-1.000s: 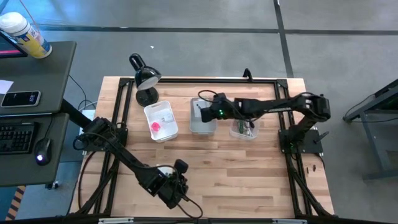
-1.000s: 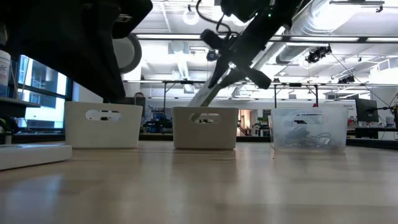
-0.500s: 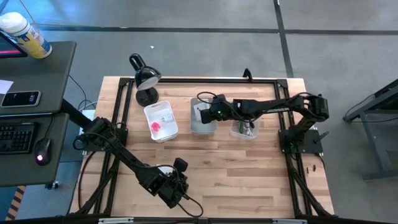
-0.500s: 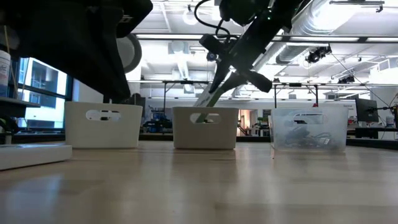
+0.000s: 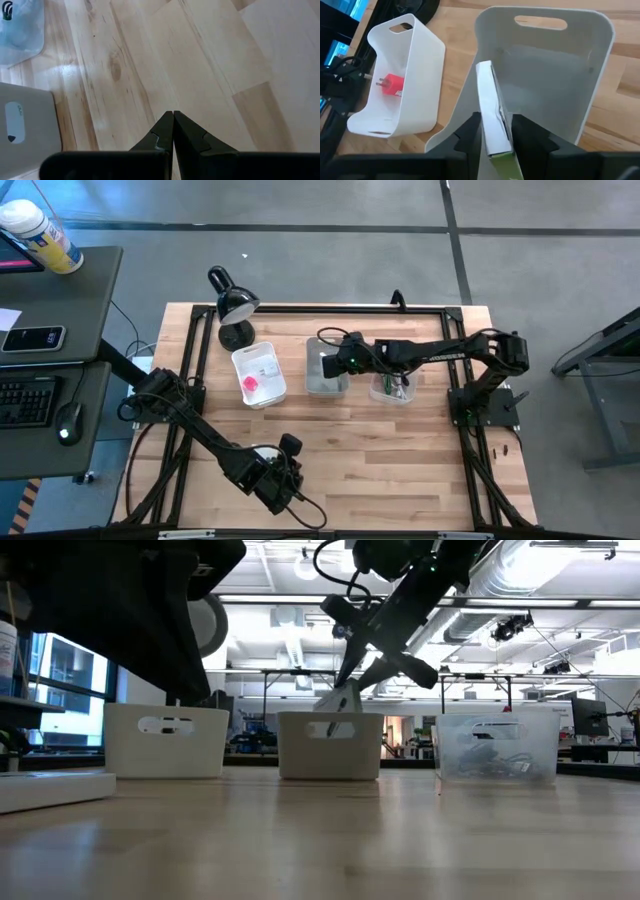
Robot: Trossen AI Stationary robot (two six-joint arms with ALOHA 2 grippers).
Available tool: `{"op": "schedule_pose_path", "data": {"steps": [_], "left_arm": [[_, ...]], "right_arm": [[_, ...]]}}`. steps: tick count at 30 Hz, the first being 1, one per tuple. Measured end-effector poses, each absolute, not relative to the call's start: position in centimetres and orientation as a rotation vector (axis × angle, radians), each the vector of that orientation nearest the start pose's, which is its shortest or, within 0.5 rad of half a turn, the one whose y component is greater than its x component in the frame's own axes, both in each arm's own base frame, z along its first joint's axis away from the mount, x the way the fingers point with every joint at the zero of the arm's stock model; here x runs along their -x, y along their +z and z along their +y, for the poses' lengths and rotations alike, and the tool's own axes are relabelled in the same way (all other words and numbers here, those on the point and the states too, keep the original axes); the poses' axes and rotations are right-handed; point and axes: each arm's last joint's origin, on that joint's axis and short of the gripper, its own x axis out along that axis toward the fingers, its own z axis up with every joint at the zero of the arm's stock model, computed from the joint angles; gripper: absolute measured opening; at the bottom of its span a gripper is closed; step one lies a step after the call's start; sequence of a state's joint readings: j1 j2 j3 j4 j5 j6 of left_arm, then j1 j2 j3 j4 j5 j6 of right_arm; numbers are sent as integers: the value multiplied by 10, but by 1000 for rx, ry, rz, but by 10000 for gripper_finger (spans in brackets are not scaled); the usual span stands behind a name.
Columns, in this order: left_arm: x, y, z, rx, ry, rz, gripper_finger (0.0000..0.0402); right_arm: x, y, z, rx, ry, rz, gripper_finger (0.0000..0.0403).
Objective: Pick and place items into bin
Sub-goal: Put the right white card reader box into the gray bin, then put the white card reader box into the gray bin
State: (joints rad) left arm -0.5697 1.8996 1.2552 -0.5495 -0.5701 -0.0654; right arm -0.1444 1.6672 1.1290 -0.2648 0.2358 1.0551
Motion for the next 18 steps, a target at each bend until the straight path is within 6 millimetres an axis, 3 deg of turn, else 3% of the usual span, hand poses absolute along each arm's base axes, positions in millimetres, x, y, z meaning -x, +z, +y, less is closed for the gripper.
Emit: {"op": "schedule_pose_path", "data": {"steps": [18], "left_arm": [[-321, 169, -187, -584, 33, 1001, 1]], "right_arm": [[-354, 232, -66, -822, -749, 416, 120]]}}
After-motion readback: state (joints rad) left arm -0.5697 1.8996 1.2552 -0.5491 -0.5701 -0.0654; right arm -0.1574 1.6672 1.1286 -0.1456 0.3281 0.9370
